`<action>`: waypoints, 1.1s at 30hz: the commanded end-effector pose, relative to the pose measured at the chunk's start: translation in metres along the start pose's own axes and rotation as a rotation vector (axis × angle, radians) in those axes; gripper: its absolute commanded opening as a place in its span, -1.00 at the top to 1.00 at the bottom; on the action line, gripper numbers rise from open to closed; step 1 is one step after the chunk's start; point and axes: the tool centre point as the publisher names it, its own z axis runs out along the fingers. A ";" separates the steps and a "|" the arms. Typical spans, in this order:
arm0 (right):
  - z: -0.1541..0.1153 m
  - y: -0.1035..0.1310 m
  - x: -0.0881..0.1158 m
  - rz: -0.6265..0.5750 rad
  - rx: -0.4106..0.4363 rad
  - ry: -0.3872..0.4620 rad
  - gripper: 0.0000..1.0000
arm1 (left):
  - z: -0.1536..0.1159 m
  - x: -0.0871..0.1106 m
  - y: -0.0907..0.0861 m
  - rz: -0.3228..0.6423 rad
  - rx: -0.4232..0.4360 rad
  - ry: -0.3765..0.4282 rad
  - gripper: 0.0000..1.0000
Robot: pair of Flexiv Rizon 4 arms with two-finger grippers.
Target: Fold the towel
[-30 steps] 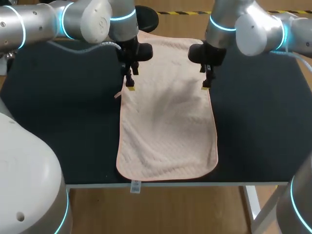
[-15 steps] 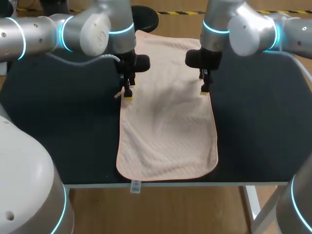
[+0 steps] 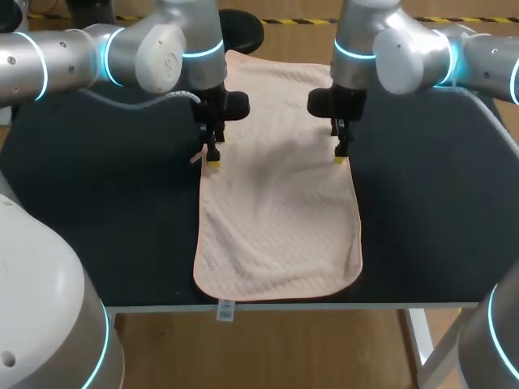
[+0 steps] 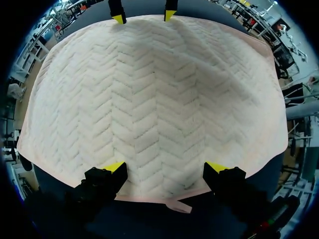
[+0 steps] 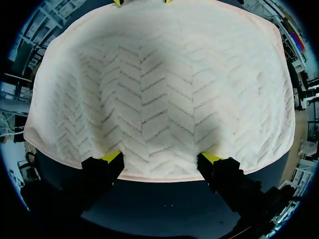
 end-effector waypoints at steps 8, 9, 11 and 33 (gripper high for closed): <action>0.009 -0.002 0.000 -0.001 0.009 0.023 0.47 | 0.008 -0.002 -0.006 0.007 0.007 -0.014 0.83; 0.009 -0.003 0.000 -0.001 0.009 0.022 0.66 | 0.008 -0.002 -0.006 0.008 0.008 -0.013 1.00; 0.007 -0.003 0.001 -0.001 0.008 0.021 0.95 | 0.008 -0.001 -0.006 0.013 0.015 -0.022 1.00; 0.003 -0.004 0.013 -0.002 0.001 0.003 1.00 | -0.007 0.007 -0.010 0.032 0.018 -0.089 1.00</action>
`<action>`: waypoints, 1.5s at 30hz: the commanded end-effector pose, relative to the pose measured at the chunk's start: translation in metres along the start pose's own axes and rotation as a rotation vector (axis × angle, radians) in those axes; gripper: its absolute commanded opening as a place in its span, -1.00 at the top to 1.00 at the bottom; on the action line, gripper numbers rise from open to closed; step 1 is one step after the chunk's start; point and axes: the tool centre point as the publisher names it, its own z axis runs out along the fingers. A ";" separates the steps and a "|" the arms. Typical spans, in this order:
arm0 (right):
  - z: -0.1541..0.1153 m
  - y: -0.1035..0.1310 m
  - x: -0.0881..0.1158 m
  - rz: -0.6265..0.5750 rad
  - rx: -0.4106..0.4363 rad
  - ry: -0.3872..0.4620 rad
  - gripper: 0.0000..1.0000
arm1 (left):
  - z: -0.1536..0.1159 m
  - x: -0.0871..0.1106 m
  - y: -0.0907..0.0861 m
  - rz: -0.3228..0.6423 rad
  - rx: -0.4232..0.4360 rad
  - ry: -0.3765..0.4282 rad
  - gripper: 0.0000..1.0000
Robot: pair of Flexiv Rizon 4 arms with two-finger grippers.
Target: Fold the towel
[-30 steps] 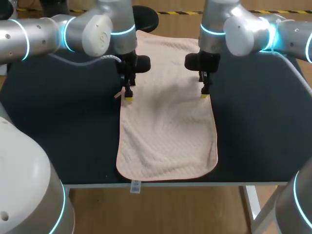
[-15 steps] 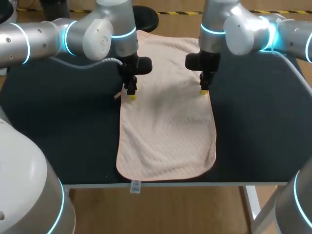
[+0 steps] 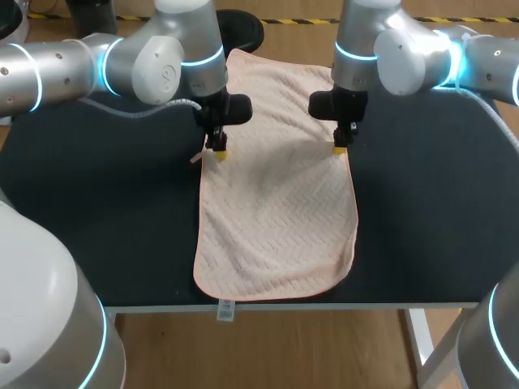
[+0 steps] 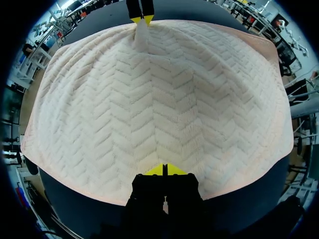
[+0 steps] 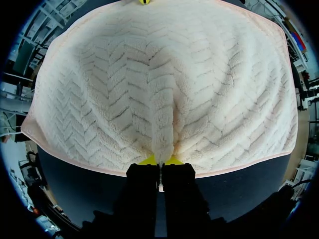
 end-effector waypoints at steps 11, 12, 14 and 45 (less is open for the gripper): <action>0.005 0.005 0.005 -0.017 -0.003 -0.010 1.00 | 0.003 -0.005 0.009 0.032 -0.057 0.007 -1.00; 0.005 0.005 0.005 -0.018 -0.002 -0.009 1.00 | 0.004 -0.006 0.011 0.029 -0.061 0.006 -1.00; 0.005 0.006 0.005 -0.019 -0.003 -0.008 1.00 | 0.006 -0.008 0.014 0.021 -0.073 0.006 -1.00; 0.003 0.004 0.008 -0.033 -0.007 -0.005 -1.00 | 0.004 0.003 0.009 0.016 -0.045 -0.014 1.00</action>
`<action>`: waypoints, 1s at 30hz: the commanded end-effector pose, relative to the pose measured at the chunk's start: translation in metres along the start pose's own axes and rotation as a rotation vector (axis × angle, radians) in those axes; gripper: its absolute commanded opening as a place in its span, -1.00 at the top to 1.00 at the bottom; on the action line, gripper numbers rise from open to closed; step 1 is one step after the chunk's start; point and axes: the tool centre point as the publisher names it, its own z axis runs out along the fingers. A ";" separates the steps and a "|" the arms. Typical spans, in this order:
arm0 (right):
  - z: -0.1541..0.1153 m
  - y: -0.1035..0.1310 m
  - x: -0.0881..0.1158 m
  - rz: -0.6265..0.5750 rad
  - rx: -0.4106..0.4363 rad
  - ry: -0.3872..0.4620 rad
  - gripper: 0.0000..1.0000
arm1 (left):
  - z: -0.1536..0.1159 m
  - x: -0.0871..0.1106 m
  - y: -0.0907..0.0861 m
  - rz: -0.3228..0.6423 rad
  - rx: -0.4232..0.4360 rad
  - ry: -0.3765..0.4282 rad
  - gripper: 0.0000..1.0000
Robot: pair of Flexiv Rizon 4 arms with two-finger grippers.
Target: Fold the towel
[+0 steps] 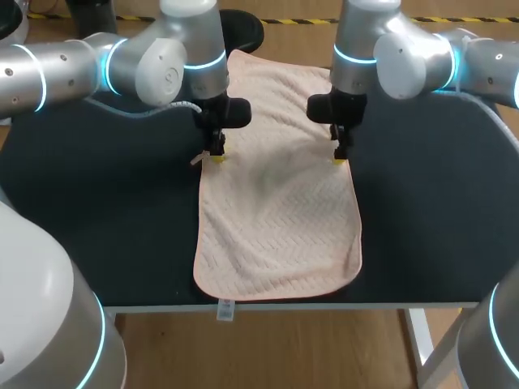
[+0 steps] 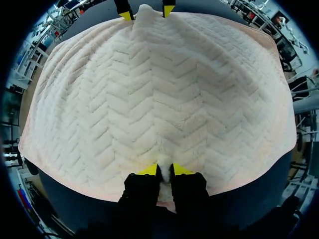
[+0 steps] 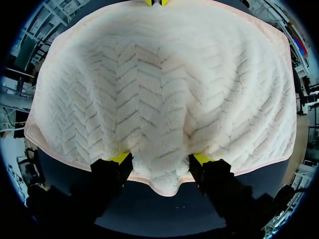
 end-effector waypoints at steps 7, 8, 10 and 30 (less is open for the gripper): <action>0.003 0.000 0.000 -0.003 0.005 -0.003 -1.00 | -0.011 0.006 0.000 0.001 -0.004 -0.028 1.00; 0.003 0.000 0.000 -0.003 0.006 -0.004 -1.00 | -0.010 0.007 0.000 0.002 -0.004 -0.029 1.00; 0.003 0.000 -0.001 -0.003 0.006 -0.006 -1.00 | -0.010 0.007 0.000 0.004 -0.003 -0.029 1.00; -0.001 0.002 0.002 -0.020 -0.009 -0.016 1.00 | -0.013 0.006 0.001 0.001 0.008 -0.025 1.00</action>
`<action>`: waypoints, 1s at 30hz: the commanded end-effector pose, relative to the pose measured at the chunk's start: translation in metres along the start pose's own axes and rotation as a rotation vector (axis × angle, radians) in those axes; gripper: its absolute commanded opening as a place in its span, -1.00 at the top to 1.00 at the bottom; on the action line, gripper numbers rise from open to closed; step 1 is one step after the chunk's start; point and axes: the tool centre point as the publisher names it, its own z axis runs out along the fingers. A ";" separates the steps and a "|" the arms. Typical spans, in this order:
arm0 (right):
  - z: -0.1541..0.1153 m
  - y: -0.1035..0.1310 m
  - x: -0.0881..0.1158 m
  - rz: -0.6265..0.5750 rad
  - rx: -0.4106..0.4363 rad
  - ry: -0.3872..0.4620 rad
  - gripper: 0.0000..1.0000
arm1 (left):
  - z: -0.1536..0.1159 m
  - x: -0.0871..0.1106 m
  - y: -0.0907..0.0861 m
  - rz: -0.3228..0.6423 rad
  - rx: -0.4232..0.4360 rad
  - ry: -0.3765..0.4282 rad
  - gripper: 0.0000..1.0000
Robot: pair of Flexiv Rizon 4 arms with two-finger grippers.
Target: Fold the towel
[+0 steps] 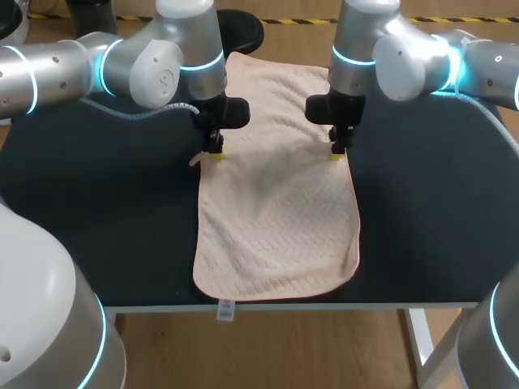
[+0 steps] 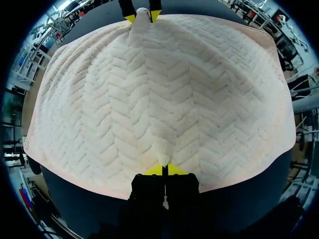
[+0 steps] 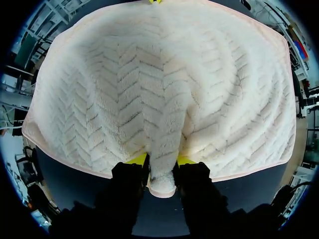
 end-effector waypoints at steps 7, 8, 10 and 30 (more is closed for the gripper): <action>-0.014 -0.005 0.001 0.005 -0.008 -0.031 1.00 | -0.025 -0.005 -0.007 0.013 0.006 -0.025 1.00; -0.017 -0.005 0.000 0.005 -0.009 -0.040 1.00 | -0.029 -0.006 -0.008 0.017 0.003 -0.026 1.00; -0.025 -0.003 -0.002 0.003 -0.009 -0.058 1.00 | -0.036 -0.008 -0.011 0.025 -0.003 -0.023 1.00; -0.174 -0.001 -0.040 -0.056 -0.036 -0.425 1.00 | -0.163 -0.043 -0.012 0.029 -0.113 -0.179 1.00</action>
